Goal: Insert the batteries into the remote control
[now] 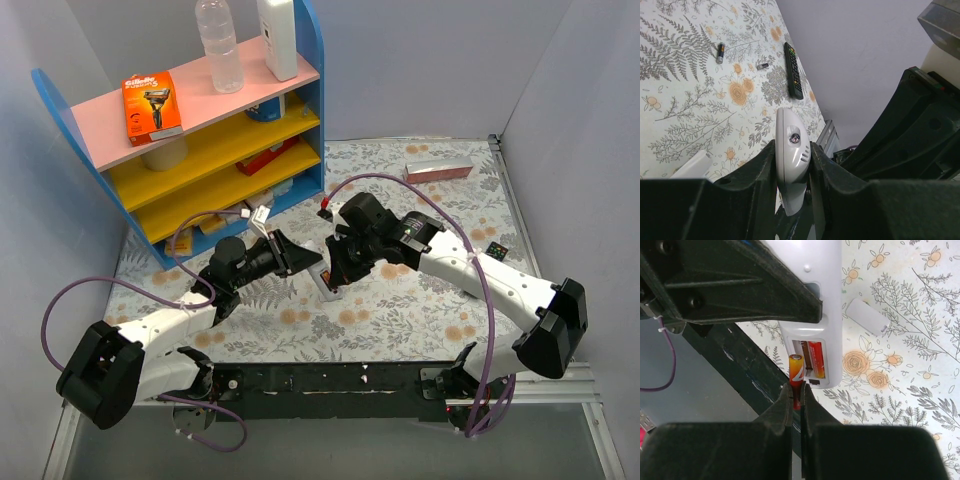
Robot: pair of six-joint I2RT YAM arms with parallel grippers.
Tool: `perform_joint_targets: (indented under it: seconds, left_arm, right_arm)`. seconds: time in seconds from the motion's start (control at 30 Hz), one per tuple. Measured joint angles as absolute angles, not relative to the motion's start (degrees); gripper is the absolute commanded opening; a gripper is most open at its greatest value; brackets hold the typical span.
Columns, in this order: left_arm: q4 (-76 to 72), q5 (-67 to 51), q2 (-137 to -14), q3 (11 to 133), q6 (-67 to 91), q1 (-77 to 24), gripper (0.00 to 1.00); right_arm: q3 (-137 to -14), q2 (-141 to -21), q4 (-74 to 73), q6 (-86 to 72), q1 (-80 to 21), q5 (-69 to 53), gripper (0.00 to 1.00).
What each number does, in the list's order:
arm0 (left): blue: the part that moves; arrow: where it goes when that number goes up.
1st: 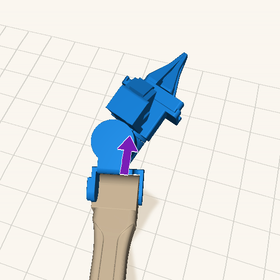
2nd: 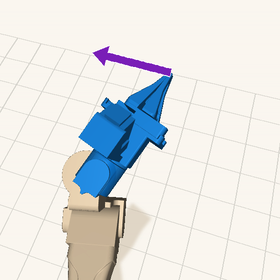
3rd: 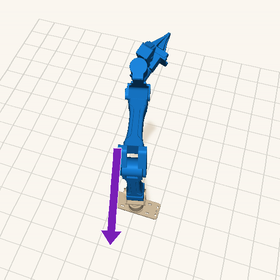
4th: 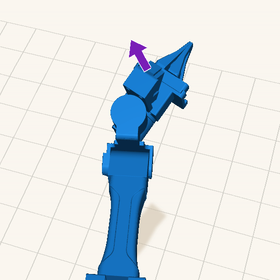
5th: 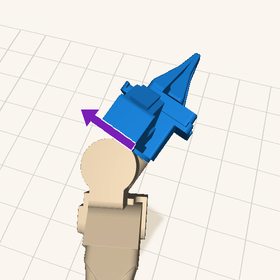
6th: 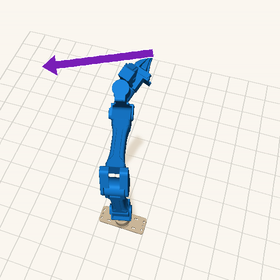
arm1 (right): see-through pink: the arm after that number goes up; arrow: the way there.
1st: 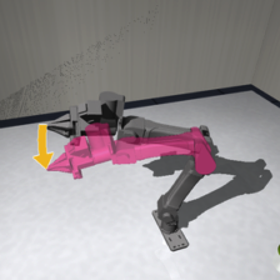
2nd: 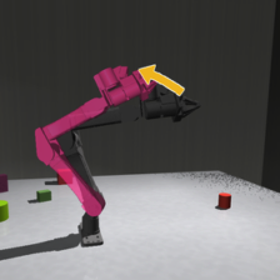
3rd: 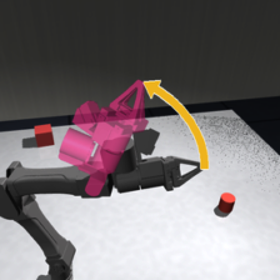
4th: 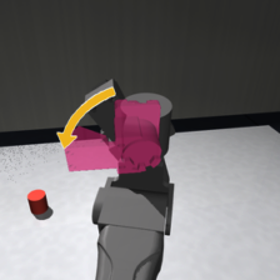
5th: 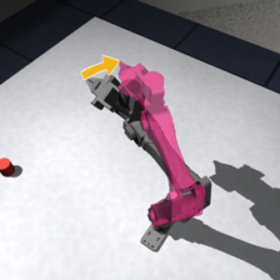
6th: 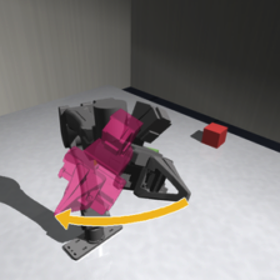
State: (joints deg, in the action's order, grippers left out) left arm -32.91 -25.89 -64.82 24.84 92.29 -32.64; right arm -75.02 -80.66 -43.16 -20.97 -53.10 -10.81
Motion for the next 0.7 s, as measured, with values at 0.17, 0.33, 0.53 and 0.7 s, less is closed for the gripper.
perform_joint_targets:
  seconds: [0.17, 0.33, 0.53, 0.7]
  left_arm:
    - [-34.8, -25.4, -64.8, 22.5, 95.4, -32.7, 0.00]
    - [-37.2, -24.6, -64.7, 20.5, 99.1, -32.7, 0.00]
    - [-38.1, -23.3, -64.5, 19.2, 101.6, -32.7, 0.00]
    - [-38.2, -22.2, -64.0, 19.2, 102.8, -32.7, 0.00]
  right_arm:
    - [-77.3, -82.7, -46.7, -20.9, -53.1, -10.5, 0.01]
    - [-79.6, -84.7, -49.4, -20.6, -53.1, -10.5, 0.01]
    - [-82.4, -87.1, -52.8, -19.6, -53.6, -10.7, 0.01]
    - [-84.6, -88.9, -54.2, -19.0, -54.4, -11.0, 0.01]
